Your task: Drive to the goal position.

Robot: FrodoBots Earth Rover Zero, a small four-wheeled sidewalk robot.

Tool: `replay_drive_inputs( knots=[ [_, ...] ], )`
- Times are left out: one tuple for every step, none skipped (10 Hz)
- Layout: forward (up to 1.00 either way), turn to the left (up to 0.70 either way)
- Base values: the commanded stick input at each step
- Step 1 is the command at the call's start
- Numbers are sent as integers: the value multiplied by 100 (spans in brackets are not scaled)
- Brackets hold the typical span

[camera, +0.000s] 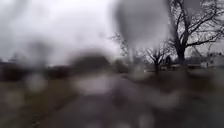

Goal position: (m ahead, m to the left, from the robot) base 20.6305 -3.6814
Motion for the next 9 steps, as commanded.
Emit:
replay_drive_inputs(
  knots=[
    [85, 0],
    [85, 0],
    [85, 0],
    [85, 0],
    [85, 0],
    [85, 0],
    [85, 0],
    [85, 0],
    [85, 0]
  ],
)
